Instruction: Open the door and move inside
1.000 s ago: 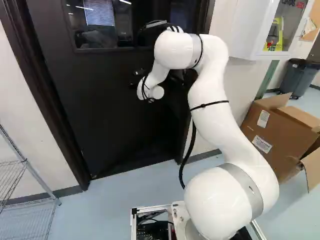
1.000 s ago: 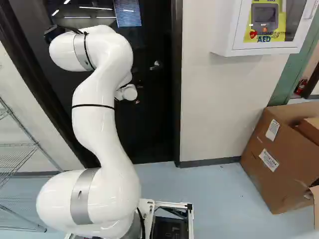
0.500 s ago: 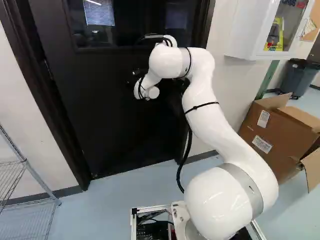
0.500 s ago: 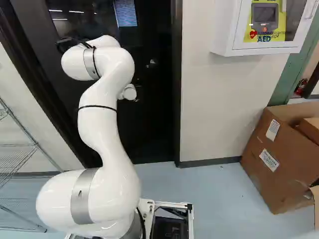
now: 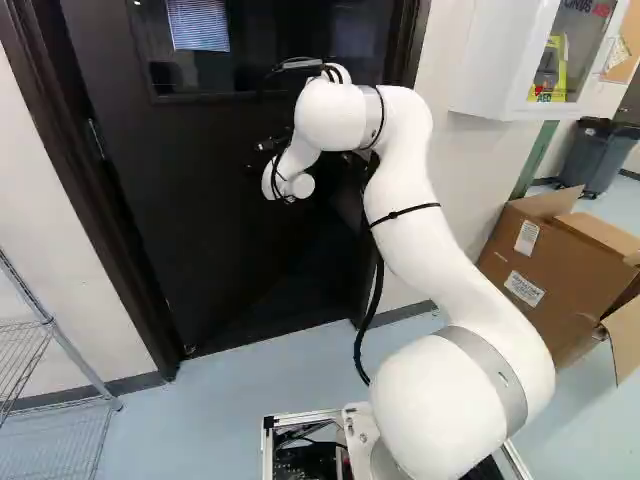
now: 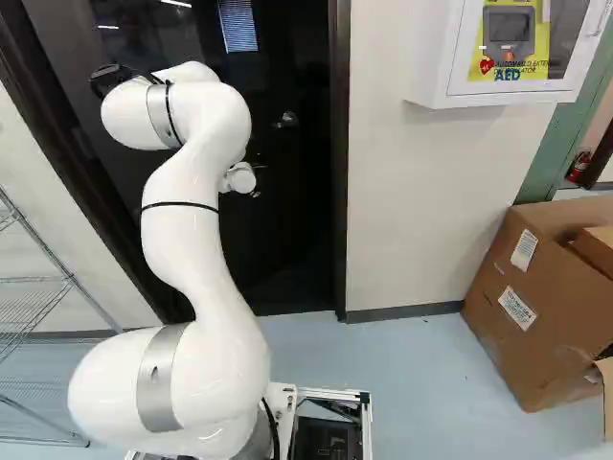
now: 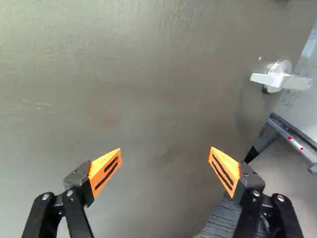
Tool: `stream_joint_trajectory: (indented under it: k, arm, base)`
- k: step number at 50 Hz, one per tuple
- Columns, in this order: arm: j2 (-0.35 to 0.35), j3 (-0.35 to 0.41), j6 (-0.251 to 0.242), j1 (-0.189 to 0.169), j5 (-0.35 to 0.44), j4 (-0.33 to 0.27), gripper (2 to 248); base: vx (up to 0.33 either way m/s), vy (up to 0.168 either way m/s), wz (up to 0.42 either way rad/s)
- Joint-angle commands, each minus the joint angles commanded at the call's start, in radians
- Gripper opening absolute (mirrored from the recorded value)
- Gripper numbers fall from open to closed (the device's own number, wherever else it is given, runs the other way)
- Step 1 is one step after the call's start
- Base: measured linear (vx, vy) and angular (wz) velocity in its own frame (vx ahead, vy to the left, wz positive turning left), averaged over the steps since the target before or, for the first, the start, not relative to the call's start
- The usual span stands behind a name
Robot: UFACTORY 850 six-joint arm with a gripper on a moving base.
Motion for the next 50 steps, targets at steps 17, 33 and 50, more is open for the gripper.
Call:
stream_joint_trajectory:
  k: [17, 33, 50]
  arm:
    - [0.085, 0.12, 0.0, 0.006, 0.0, 0.0, 247]
    - [0.165, 0.23, 0.0, -0.003, 0.0, 0.002, 247]
    - [0.245, 0.338, 0.0, -0.022, 0.0, 0.013, 247]
  base:
    - [0.0, 0.0, 0.0]
    - [0.0, 0.0, 0.0]
    - [0.0, 0.0, 0.0]
